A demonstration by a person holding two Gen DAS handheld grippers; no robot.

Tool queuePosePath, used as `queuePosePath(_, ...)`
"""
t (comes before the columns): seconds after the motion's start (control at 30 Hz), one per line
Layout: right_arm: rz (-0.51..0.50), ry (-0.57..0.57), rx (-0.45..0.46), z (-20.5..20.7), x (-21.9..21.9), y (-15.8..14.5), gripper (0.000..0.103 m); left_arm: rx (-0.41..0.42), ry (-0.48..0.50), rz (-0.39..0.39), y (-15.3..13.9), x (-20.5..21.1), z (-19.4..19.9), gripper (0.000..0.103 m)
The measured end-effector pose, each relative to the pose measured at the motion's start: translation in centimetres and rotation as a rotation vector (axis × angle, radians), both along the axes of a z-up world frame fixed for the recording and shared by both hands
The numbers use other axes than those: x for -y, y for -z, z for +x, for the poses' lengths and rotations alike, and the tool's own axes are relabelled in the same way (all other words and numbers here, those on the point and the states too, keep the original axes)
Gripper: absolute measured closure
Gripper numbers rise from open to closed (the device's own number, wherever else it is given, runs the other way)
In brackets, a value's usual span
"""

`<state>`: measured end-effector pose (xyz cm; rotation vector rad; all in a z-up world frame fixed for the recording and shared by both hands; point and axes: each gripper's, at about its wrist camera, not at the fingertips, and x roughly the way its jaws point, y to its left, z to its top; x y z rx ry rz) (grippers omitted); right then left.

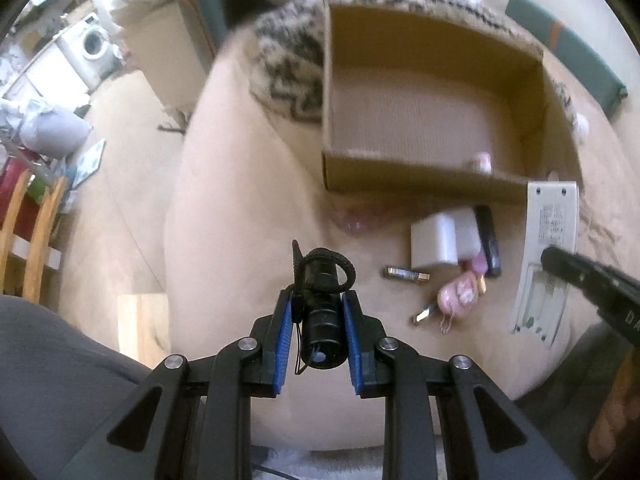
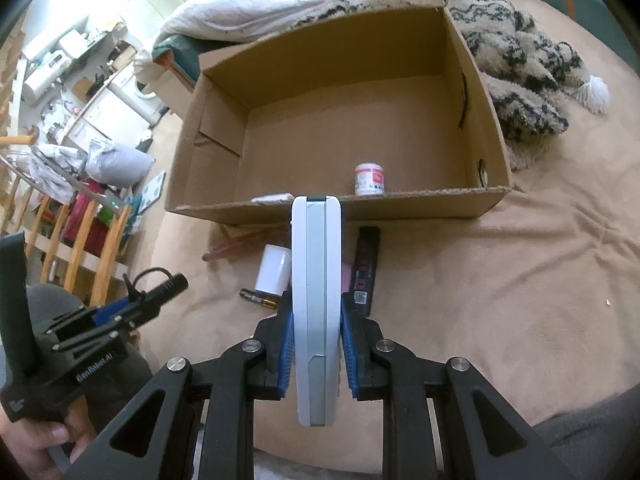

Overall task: Organize rigid objects
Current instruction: 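Carry flashlight and remote into the box and release both grippers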

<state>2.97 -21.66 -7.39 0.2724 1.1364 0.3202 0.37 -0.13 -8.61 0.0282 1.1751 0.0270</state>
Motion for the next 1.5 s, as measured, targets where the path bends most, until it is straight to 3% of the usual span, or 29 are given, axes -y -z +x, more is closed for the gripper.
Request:
queuePosePath(0.13, 0.110, 0.001, 0.078, -0.4, 1.1, -1.8, 0.080, 0.094, 0.003, -0.044, -3.5, 0.0, 0.9, 0.081)
queuePosePath(0.27, 0.149, 0.011, 0.178, -0.4, 2.0, -4.0, 0.080, 0.177, 0.017, -0.078, -6.3, -0.1, 1.5, 0.081)
queuePosePath(0.53, 0.206, 0.048, 0.242, 1.5, 3.1, -6.0, 0.080, 0.249, 0.043, -0.171, -9.9, 0.3, 4.4, 0.081)
queuePosePath(0.6, 0.200, 0.045, 0.250, 2.0, 3.0, -6.3, 0.080, 0.263, 0.049, -0.189, -10.5, 0.3, 5.1, 0.087)
queuePosePath(0.63, 0.200, 0.044, 0.253, 2.3, 3.1, -6.4, 0.080, 0.268, 0.047, -0.192, -10.9, 0.4, 5.6, 0.098)
queuePosePath(0.77, 0.194, 0.043, 0.255, 3.9, 3.2, -6.6, 0.080, 0.276, 0.048, -0.212, -11.8, 0.9, 7.6, 0.098)
queuePosePath(1.17, 0.168, 0.047, 0.227, 8.2, 3.4, -5.5, 0.080, 0.209, 0.045, -0.235, -9.4, 2.6, 12.9, 0.098)
queuePosePath(1.5, 0.137, 0.052, 0.152, 11.7, 2.9, -2.2, 0.080, 0.183, 0.074, -0.148, -6.2, 4.3, 16.0, 0.098)
